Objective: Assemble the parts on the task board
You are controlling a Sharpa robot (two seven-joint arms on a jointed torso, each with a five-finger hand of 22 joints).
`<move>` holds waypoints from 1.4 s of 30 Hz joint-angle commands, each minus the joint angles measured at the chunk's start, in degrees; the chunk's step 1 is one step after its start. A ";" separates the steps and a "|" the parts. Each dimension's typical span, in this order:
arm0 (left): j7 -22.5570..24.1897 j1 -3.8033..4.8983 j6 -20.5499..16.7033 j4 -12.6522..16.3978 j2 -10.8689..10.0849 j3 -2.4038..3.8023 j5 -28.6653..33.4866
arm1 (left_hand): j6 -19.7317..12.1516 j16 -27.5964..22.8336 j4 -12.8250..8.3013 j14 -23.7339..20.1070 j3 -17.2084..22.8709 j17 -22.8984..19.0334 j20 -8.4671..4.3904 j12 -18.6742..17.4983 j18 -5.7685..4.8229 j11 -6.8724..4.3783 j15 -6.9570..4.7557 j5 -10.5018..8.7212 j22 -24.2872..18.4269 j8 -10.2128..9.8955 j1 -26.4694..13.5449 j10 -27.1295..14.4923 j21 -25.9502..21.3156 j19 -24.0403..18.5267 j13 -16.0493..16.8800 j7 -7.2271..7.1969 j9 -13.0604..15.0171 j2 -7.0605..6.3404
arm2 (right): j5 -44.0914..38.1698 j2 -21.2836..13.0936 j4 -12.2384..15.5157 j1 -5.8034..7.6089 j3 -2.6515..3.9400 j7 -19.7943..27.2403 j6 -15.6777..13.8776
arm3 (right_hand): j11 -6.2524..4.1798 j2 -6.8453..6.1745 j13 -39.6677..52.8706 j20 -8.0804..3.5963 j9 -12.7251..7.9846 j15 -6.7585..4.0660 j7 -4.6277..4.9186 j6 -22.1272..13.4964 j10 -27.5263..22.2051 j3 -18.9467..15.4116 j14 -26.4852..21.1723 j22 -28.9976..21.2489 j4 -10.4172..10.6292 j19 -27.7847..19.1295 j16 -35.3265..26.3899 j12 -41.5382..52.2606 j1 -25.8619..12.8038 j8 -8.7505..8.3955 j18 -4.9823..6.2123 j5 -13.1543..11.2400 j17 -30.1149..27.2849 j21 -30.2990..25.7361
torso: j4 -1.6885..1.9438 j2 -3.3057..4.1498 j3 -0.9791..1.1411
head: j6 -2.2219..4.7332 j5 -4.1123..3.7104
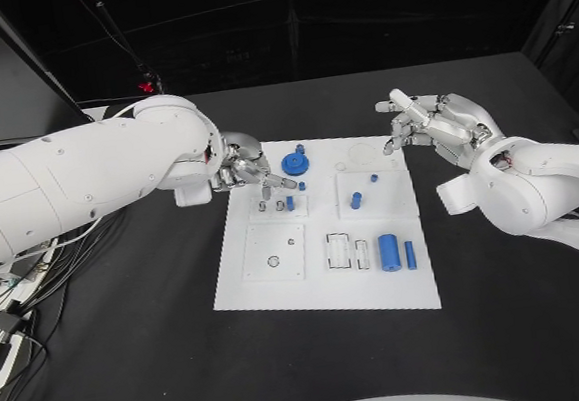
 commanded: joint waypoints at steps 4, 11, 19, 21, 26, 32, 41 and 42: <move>-5.96 -0.24 3.31 -1.02 1.87 0.04 2.16 | 0.34 0.05 0.04 6.00 -1.23 15.07 -0.56 0.20 -0.37 -0.25 -0.67 -0.63 15.06 -2.67 -0.95 6.01 0.18 6.04 15.07 0.25 0.16 0.74 | 0.19 -0.08 0.06 0.07 0.03 0.70 0.02 | 0.02 0.24 -0.26 0.45 0.00 0.11 0.29 -0.23 -0.42 -0.08 -0.44 -0.10 0.20 0.15 0.60 0.52 0.26 0.66 0.50 0.47 -0.32 -0.20 | 0.05 0.04 -0.03 | -0.19 -0.19; -9.29 -0.81 2.07 -2.63 3.98 0.04 2.21 | 0.49 0.05 0.03 6.00 -1.53 15.07 -0.58 0.20 -0.37 -0.17 -0.63 -1.07 15.06 -3.76 -1.18 6.01 0.18 6.04 15.07 0.34 0.30 1.18 | 0.19 -0.03 -0.08 0.06 0.03 0.66 -0.39 | 0.01 0.28 -0.38 0.46 0.01 0.09 0.28 -0.26 -0.43 -0.18 -0.40 -0.11 0.24 0.23 0.76 0.65 0.14 0.79 0.52 0.52 -0.47 -0.18 | -0.05 -0.03 0.00 | -0.48 0.18; -11.97 -1.56 0.50 -3.63 5.46 0.04 1.02 | 1.30 0.05 0.04 6.00 -2.71 15.07 -0.54 0.20 -0.37 -0.13 -0.59 -3.36 15.06 -5.36 -1.96 6.01 0.18 6.04 15.07 0.38 0.95 1.26 | 0.19 -0.08 -0.12 0.06 0.03 0.57 -0.67 | -0.03 0.46 -0.79 0.45 -0.07 0.06 -0.22 -0.89 -0.46 -0.37 -0.39 -0.16 0.23 0.40 1.11 0.94 -0.04 1.01 0.55 0.50 -0.96 -0.16 | 0.11 -0.05 0.02 | -0.77 -0.12; -11.96 -1.65 0.25 -3.73 5.84 0.04 0.91 | 1.35 0.05 0.04 6.00 -2.77 15.07 -0.54 0.20 -0.37 -0.13 -0.59 -3.48 15.06 -5.45 -2.02 6.01 0.18 6.04 15.07 0.38 1.00 1.28 | 0.19 -0.05 -0.18 0.06 0.03 0.50 -0.70 | -0.04 0.52 -0.92 0.45 -0.05 0.06 -0.37 -0.89 -0.49 -0.38 -0.41 -0.18 0.20 0.43 1.17 0.97 -0.02 1.17 0.55 0.51 -1.09 -0.17 | 0.06 -0.03 -0.01 | -0.87 -0.21; -11.98 -1.81 -0.97 -3.83 6.63 0.04 0.81 | 1.46 0.05 -0.03 6.00 -2.77 15.07 -0.54 0.20 -0.37 -0.14 -0.59 -3.58 15.06 -5.55 -1.90 6.01 0.18 6.04 15.07 0.36 1.08 1.35 | 0.19 -0.13 -0.04 0.06 0.03 0.21 -0.82 | -0.04 0.58 -1.10 0.45 -0.02 0.05 -0.55 -0.86 -0.54 -0.40 -0.44 -0.20 0.17 0.46 1.24 1.00 0.04 1.36 0.55 0.52 -1.25 -0.19 | 0.07 -0.02 -0.01 | -0.95 -0.42; -12.75 -2.10 -1.80 -4.59 7.62 0.04 0.78 | 1.91 0.05 -0.09 6.00 -2.46 15.07 -0.55 0.20 -0.37 -0.20 -0.63 -2.55 15.06 -6.39 -0.74 6.01 0.18 6.04 15.07 0.30 1.60 2.14 | 0.19 -0.14 0.21 0.06 0.02 0.05 -0.85 | -0.04 0.62 -1.20 0.45 -0.01 0.06 -0.61 -0.87 -0.57 -0.40 -0.47 -0.22 0.17 0.46 1.27 1.00 0.06 1.45 0.55 0.53 -1.34 -0.20 | 0.03 -0.06 0.05 | -1.04 -0.46; -13.77 -2.39 -1.81 -5.45 8.52 0.04 0.77 | 2.37 0.05 -0.16 6.00 -1.97 15.07 -0.59 0.20 -0.37 -0.27 -0.69 -1.88 15.06 -7.48 1.18 6.01 0.18 6.04 15.07 0.21 2.35 3.13 | 0.19 -0.12 0.42 0.06 0.02 -0.11 -1.02 | -0.04 0.64 -1.26 0.45 -0.01 0.06 -0.64 -0.89 -0.60 -0.40 -0.49 -0.23 0.16 0.46 1.29 0.99 0.09 1.50 0.55 0.55 -1.40 -0.21 | 0.19 -0.02 0.11 | -1.03 -0.54; -13.81 -2.41 -1.74 -5.53 8.59 0.04 0.77 | 2.39 0.05 -0.16 6.00 -1.95 15.07 -0.59 0.20 -0.37 -0.28 -0.69 -1.86 15.06 -7.54 1.28 6.01 0.18 6.04 15.07 0.21 2.39 3.17 | 0.19 -0.11 0.43 0.06 0.02 -0.12 -1.03 | -0.04 0.67 -1.32 0.45 -0.01 0.06 -0.64 -0.91 -0.61 -0.40 -0.51 -0.24 0.15 0.46 1.30 0.99 0.11 1.54 0.54 0.57 -1.45 -0.22 | 0.14 -0.06 0.07 | -1.08 -0.53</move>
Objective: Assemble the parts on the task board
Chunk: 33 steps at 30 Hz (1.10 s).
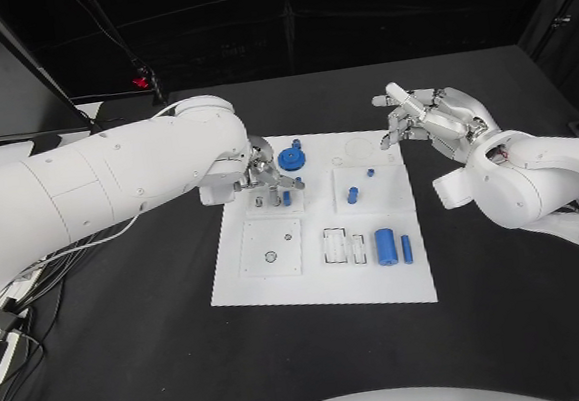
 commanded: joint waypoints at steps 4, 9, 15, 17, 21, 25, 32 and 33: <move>-1.34 -0.08 -0.13 -0.58 0.51 0.04 -0.31 | 0.43 0.05 0.00 6.00 0.36 15.08 -0.55 0.20 -0.38 -0.27 -0.30 0.46 15.08 -0.47 1.03 5.98 0.18 5.98 15.09 -0.04 0.23 0.18 | 0.11 0.01 0.29 0.09 0.03 0.11 -0.38 | 0.16 0.69 -0.12 0.26 0.01 -0.15 -0.36 -0.24 -0.42 -0.23 -0.32 -0.10 0.01 0.26 0.18 0.28 0.12 0.28 0.54 0.22 -0.12 -0.23 | -0.01 -0.01 -0.02 | -0.05 0.08; -1.26 -0.28 0.38 -1.22 0.80 0.04 -0.31 | 0.63 0.05 -0.03 6.00 0.69 15.08 -0.58 0.20 -0.38 -0.32 -0.35 1.10 15.08 -1.16 2.60 5.98 0.18 5.98 15.09 -0.10 0.76 0.56 | 0.11 -0.01 0.32 0.09 0.03 -0.09 -0.58 | 0.17 0.87 -0.45 0.26 0.00 -0.14 -0.16 -0.40 -0.47 -0.21 -0.42 -0.15 0.01 0.27 0.28 0.30 0.20 0.50 0.54 0.39 -0.42 -0.28 | 0.08 -0.03 -0.03 | -0.22 0.07; -0.95 -0.68 1.23 -1.68 1.08 0.04 -0.31 | 0.83 0.05 0.01 6.00 1.13 15.08 -0.63 0.20 -0.38 -0.39 -0.40 2.05 15.08 -1.81 4.15 5.98 0.18 5.98 15.09 -0.18 1.32 1.09 | 0.11 0.10 0.10 0.09 0.03 -0.28 -0.70 | 0.17 1.00 -0.72 0.26 -0.02 -0.13 0.10 -0.61 -0.49 -0.22 -0.52 -0.21 0.00 0.26 0.36 0.36 0.27 0.66 0.53 0.51 -0.67 -0.34 | 0.02 0.00 -0.09 | -0.36 -0.19; -0.89 -0.84 1.52 -1.88 1.27 0.04 -0.31 | 0.87 0.05 0.06 6.00 1.22 15.08 -0.64 0.20 -0.38 -0.40 -0.42 2.18 15.08 -1.92 4.32 5.98 0.18 5.98 15.09 -0.19 1.42 1.30 | 0.11 0.13 0.01 0.09 0.03 -0.41 -0.71 | 0.18 1.03 -0.79 0.26 -0.02 -0.13 0.16 -0.64 -0.49 -0.22 -0.55 -0.22 0.00 0.25 0.38 0.37 0.30 0.70 0.53 0.53 -0.73 -0.36 | 0.10 0.01 -0.09 | -0.37 -0.37; -0.69 -1.09 1.96 -2.18 1.56 0.04 -0.31 | 0.91 0.05 0.10 6.00 1.29 15.08 -0.64 0.20 -0.38 -0.41 -0.43 2.29 15.08 -2.04 4.44 5.98 0.18 5.98 15.09 -0.20 1.52 1.50 | 0.11 0.20 -0.08 0.09 0.03 -0.58 -0.75 | 0.18 1.06 -0.87 0.26 -0.03 -0.12 0.23 -0.68 -0.49 -0.21 -0.58 -0.24 -0.01 0.24 0.41 0.39 0.33 0.76 0.53 0.56 -0.80 -0.38 | 0.04 0.02 -0.04 | -0.49 -0.35; -0.45 -1.29 2.42 -2.41 1.83 0.04 -0.31 | 1.03 0.05 0.20 6.00 1.38 15.08 -0.66 0.20 -0.38 -0.43 -0.44 2.45 15.08 -2.22 4.44 5.98 0.18 5.98 15.09 -0.21 1.70 2.01 | 0.11 0.26 -0.19 0.08 0.03 -0.88 -0.74 | 0.19 1.15 -1.04 0.27 -0.03 -0.11 0.37 -0.78 -0.51 -0.19 -0.65 -0.28 -0.03 0.23 0.46 0.43 0.44 0.89 0.52 0.62 -0.97 -0.42 | 0.07 0.01 -0.05 | -0.57 -0.47; 0.08 -1.41 2.40 -2.63 2.00 0.04 -0.30 | 1.17 0.05 0.20 6.00 1.38 15.08 -0.67 0.20 -0.38 -0.44 -0.45 2.63 15.08 -2.36 4.34 5.98 0.18 5.98 15.09 -0.23 1.85 2.35 | 0.11 0.28 -0.41 0.08 0.02 -1.40 -0.72 | 0.20 1.22 -1.21 0.28 -0.03 -0.09 0.47 -0.88 -0.55 -0.18 -0.75 -0.32 -0.04 0.20 0.50 0.46 0.54 1.01 0.51 0.68 -1.14 -0.47 | 0.03 -0.01 -0.03 | -0.71 -0.65; 0.16 -1.43 2.26 -2.65 2.03 0.04 -0.30 | 1.18 0.05 0.20 6.00 1.38 15.08 -0.67 0.20 -0.38 -0.44 -0.45 2.64 15.08 -2.36 4.34 5.98 0.18 5.98 15.09 -0.23 1.86 2.36 | 0.11 0.28 -0.45 0.08 0.02 -1.51 -0.69 | 0.20 1.22 -1.21 0.28 -0.03 -0.09 0.47 -0.88 -0.55 -0.17 -0.75 -0.32 -0.04 0.20 0.50 0.46 0.54 1.01 0.51 0.68 -1.14 -0.47 | 0.02 0.00 -0.02 | -0.75 -0.63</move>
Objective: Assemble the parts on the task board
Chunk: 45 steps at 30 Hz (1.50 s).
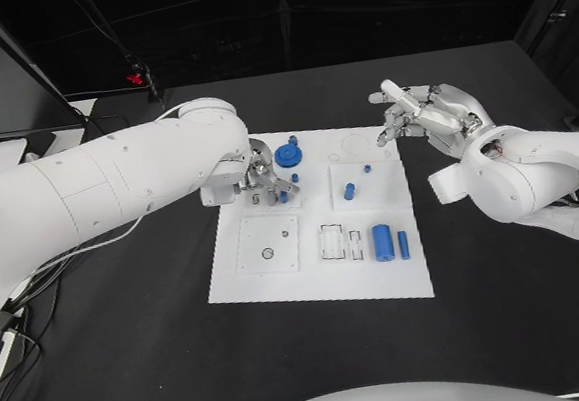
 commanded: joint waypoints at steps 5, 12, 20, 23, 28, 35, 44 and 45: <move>0.92 -0.06 0.68 -0.34 0.36 0.01 -0.20 | 0.54 0.05 -0.03 6.00 0.47 15.09 -0.28 0.11 -0.37 -0.49 -0.47 0.73 15.08 -0.46 0.07 5.99 0.18 5.98 14.92 0.05 0.16 0.63 | 0.09 0.13 -0.19 0.08 0.02 -0.72 -0.16 | 0.02 0.64 -0.31 0.30 -0.02 -0.07 0.37 -0.38 -0.44 -0.17 -0.51 -0.15 -0.03 0.13 0.30 0.24 -0.04 0.55 0.51 0.20 -0.31 -0.35 | -0.04 0.03 0.02 | -0.14 -0.03; 1.38 -0.09 1.00 -0.80 0.67 0.01 -0.20 | 1.53 0.05 -0.03 6.00 1.33 15.09 -0.40 0.11 -0.37 -0.76 -0.68 2.82 15.08 -0.89 1.34 5.99 0.18 5.98 14.92 -0.29 1.09 1.71 | 0.09 0.11 -0.28 0.05 -0.01 -1.42 -0.32 | 0.06 0.77 -0.59 0.32 -0.01 -0.03 0.53 -0.48 -0.56 -0.16 -0.70 -0.23 -0.02 0.05 0.31 0.23 0.07 0.76 0.50 0.22 -0.57 -0.46 | -0.03 0.02 0.01 | -0.25 -0.36; 1.49 -0.10 1.27 -1.19 0.72 0.02 -0.20 | 1.76 0.05 -0.08 6.00 2.10 15.09 -0.59 0.11 -0.37 -0.98 -0.92 3.76 15.08 -1.26 2.94 5.99 0.18 5.98 14.92 -0.51 1.85 1.67 | 0.09 -0.01 -0.35 0.02 -0.04 -1.98 -0.57 | 0.09 0.93 -0.86 0.35 -0.01 0.01 0.62 -0.57 -0.65 -0.12 -0.86 -0.32 -0.01 -0.01 0.33 0.24 0.17 0.97 0.49 0.17 -0.83 -0.57 | 0.04 0.01 0.03 | -0.39 -0.44; 1.57 -0.10 1.30 -1.42 0.80 0.02 -0.20 | 1.78 0.05 -0.05 6.00 2.18 15.09 -0.62 0.11 -0.37 -1.00 -0.95 3.98 15.08 -1.34 3.15 5.99 0.18 5.98 14.92 -0.53 1.97 1.65 | 0.09 0.02 -0.37 0.01 -0.04 -2.05 -0.59 | 0.10 0.96 -0.92 0.35 -0.01 0.02 0.63 -0.59 -0.67 -0.12 -0.89 -0.33 -0.01 -0.02 0.34 0.24 0.20 1.01 0.49 0.18 -0.88 -0.59 | 0.02 0.01 0.03 | -0.39 -0.43; 1.76 -0.11 1.49 -1.62 1.08 0.02 -0.20 | 1.79 0.05 -0.04 6.00 2.54 15.09 -0.73 0.11 -0.37 -1.07 -1.06 4.97 15.08 -1.68 4.07 5.99 0.18 5.98 14.92 -0.60 2.37 1.54 | 0.09 0.07 -0.41 -0.01 -0.05 -2.18 -0.55 | 0.11 0.97 -0.94 0.36 -0.01 0.02 0.64 -0.60 -0.68 -0.12 -0.90 -0.34 -0.01 -0.03 0.34 0.24 0.21 1.03 0.49 0.19 -0.91 -0.60 | -0.01 0.00 -0.02 | -0.48 -0.46; 2.15 -0.11 1.48 -1.79 1.31 0.02 -0.20 | 1.90 0.05 -0.02 6.00 3.07 15.09 -0.93 0.11 -0.37 -1.20 -1.21 8.90 15.08 -2.60 5.78 5.99 0.18 5.98 14.92 -0.71 3.31 1.00 | 0.09 0.05 -0.66 -0.05 -0.07 -2.49 -0.64 | 0.13 1.05 -1.13 0.38 -0.02 0.05 0.70 -0.70 -0.74 -0.10 -1.00 -0.40 -0.03 -0.06 0.37 0.26 0.31 1.16 0.49 0.27 -1.09 -0.67 | -0.02 0.00 -0.02 | -0.57 -0.55; 2.33 -0.11 1.56 -1.97 1.37 0.02 -0.20 | 1.91 0.05 -0.24 6.00 5.72 15.09 -1.21 0.11 -0.37 -1.56 -1.57 16.70 15.08 -3.82 10.86 5.99 0.18 5.98 14.92 -1.11 4.40 -0.24 | 0.09 0.09 -0.83 -0.09 -0.08 -2.74 -0.74 | 0.15 1.11 -1.26 0.39 -0.02 0.06 0.74 -0.77 -0.78 -0.09 -1.05 -0.44 -0.03 -0.07 0.39 0.27 0.38 1.25 0.49 0.34 -1.22 -0.72 | -0.01 -0.02 0.00 | -0.71 -0.55; 2.36 -0.11 1.59 -1.98 1.38 0.02 -0.20 | 1.92 0.05 -0.26 6.00 6.28 15.09 -1.25 0.11 -0.37 -1.60 -1.61 17.28 15.08 -3.97 11.65 5.99 0.18 5.98 14.92 -1.14 4.54 -0.41 | 0.09 0.11 -0.85 -0.10 -0.08 -2.77 -0.73 | 0.15 1.11 -1.26 0.39 -0.02 0.06 0.74 -0.77 -0.78 -0.09 -1.05 -0.44 -0.03 -0.07 0.39 0.27 0.38 1.25 0.49 0.34 -1.22 -0.72 | -0.03 -0.01 -0.01 | -0.71 -0.55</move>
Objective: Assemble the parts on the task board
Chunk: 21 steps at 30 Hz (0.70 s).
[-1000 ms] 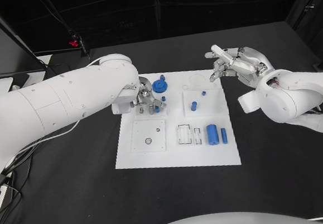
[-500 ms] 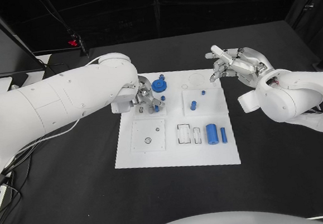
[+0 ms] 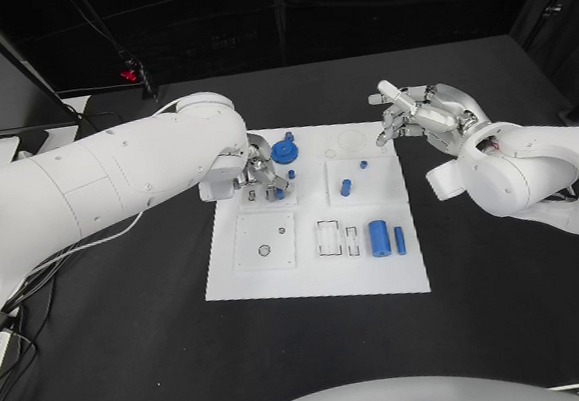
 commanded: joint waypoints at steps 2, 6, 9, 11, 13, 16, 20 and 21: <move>0.71 0.04 0.71 -0.06 0.10 0.02 -0.18 | 0.20 0.05 0.06 6.14 1.65 15.09 -0.48 -0.10 -0.37 -0.55 -0.68 1.93 15.09 -0.55 5.17 6.19 0.18 5.97 14.85 -0.41 0.41 1.85 | 0.08 0.09 0.02 0.06 0.02 -0.03 -0.28 | 0.17 0.72 -0.14 0.40 -0.01 -0.14 0.15 -0.20 -0.39 -0.07 -0.47 -0.08 -0.02 -0.08 0.41 0.29 -0.05 0.27 0.49 0.39 -0.13 -0.30 | -0.05 -0.02 -0.02 | -0.03 0.07; 0.84 0.04 0.75 -0.07 0.11 0.02 -0.18 | 0.31 0.05 0.09 6.14 2.99 15.09 -0.55 -0.10 -0.37 -0.56 -0.72 2.64 15.09 -0.91 6.57 6.19 0.18 5.97 14.85 -0.40 0.83 1.18 | 0.08 0.07 -0.05 0.04 0.02 -0.19 -0.29 | 0.18 0.78 -0.22 0.41 -0.02 -0.13 0.17 -0.25 -0.41 -0.06 -0.50 -0.10 -0.01 -0.09 0.44 0.30 -0.02 0.32 0.49 0.45 -0.21 -0.32 | -0.03 -0.02 -0.01 | -0.06 -0.03; 1.00 0.04 0.69 -0.10 0.10 0.02 -0.18 | 0.39 0.05 0.08 6.14 3.92 15.09 -0.59 -0.10 -0.37 -0.56 -0.75 2.83 15.09 -1.13 7.37 6.19 0.18 5.97 14.85 -0.40 1.10 0.83 | 0.08 0.02 -0.13 0.02 0.01 -0.34 -0.33 | 0.19 0.85 -0.30 0.42 -0.02 -0.12 0.19 -0.31 -0.44 -0.05 -0.53 -0.13 0.01 -0.09 0.46 0.32 -0.02 0.38 0.49 0.51 -0.29 -0.35 | -0.03 -0.03 -0.03 | -0.12 -0.10; 1.17 0.04 0.61 -0.12 0.08 0.02 -0.18 | 0.44 0.05 0.07 6.14 4.58 15.09 -0.60 -0.10 -0.37 -0.56 -0.77 2.93 15.09 -1.25 7.89 6.19 0.18 5.97 14.85 -0.41 1.28 0.67 | 0.08 -0.01 -0.18 0.01 0.01 -0.41 -0.34 | 0.19 0.85 -0.31 0.42 -0.02 -0.11 0.19 -0.31 -0.44 -0.05 -0.53 -0.13 0.01 -0.09 0.46 0.32 -0.02 0.38 0.49 0.52 -0.30 -0.35 | -0.03 -0.03 -0.02 | -0.13 -0.10; 1.42 0.04 0.47 -0.12 0.05 0.02 -0.18 | 0.51 0.05 0.05 6.14 5.88 15.09 -0.64 -0.10 -0.37 -0.57 -0.81 3.05 15.09 -1.47 8.85 6.19 0.18 5.97 14.85 -0.38 1.54 0.58 | 0.08 -0.02 -0.22 0.00 0.01 -0.47 -0.33 | 0.20 0.88 -0.34 0.43 -0.02 -0.11 0.19 -0.33 -0.45 -0.05 -0.55 -0.14 0.02 -0.10 0.47 0.32 -0.02 0.41 0.49 0.54 -0.33 -0.37 | -0.01 -0.02 0.00 | -0.14 -0.14; 1.77 0.03 0.30 -0.13 0.02 0.02 -0.18 | 0.65 0.05 0.02 6.14 7.85 15.09 -0.68 -0.10 -0.37 -0.52 -0.83 3.16 15.09 -1.77 10.16 6.19 0.18 5.97 14.85 -0.35 1.88 0.32 | 0.08 -0.02 -0.27 -0.02 0.00 -0.53 -0.33 | 0.20 0.89 -0.36 0.43 -0.02 -0.11 0.20 -0.34 -0.46 -0.05 -0.55 -0.15 0.03 -0.10 0.47 0.33 -0.02 0.42 0.49 0.55 -0.34 -0.37 | -0.01 -0.03 0.00 | -0.17 -0.19; 2.45 0.03 -0.18 -0.03 -0.10 0.02 -0.18 | 0.96 0.05 -0.13 6.14 12.81 15.09 -0.70 -0.10 -0.37 -0.33 -0.80 3.35 15.09 -2.44 12.97 6.19 0.18 5.97 14.85 -0.14 2.67 -1.44 | 0.08 0.02 -0.36 -0.08 -0.01 -0.64 -0.27 | 0.21 0.97 -0.44 0.44 -0.03 -0.10 0.22 -0.39 -0.49 -0.04 -0.59 -0.17 0.05 -0.11 0.50 0.34 -0.03 0.48 0.48 0.58 -0.43 -0.40 | -0.03 -0.02 -0.01 | -0.23 -0.38; 2.53 0.03 -0.27 -0.02 -0.12 0.02 -0.18 | 1.00 0.05 -0.12 6.14 13.72 15.09 -0.67 -0.10 -0.37 -0.28 -0.79 3.34 15.09 -2.56 13.28 6.19 0.18 5.97 14.85 -0.09 2.82 -1.82 | 0.08 0.02 -0.37 -0.09 -0.01 -0.66 -0.26 | 0.21 0.97 -0.44 0.44 -0.03 -0.10 0.22 -0.39 -0.49 -0.04 -0.59 -0.17 0.05 -0.11 0.50 0.34 -0.03 0.48 0.48 0.58 -0.43 -0.40 | -0.03 -0.02 -0.01 | -0.23 -0.38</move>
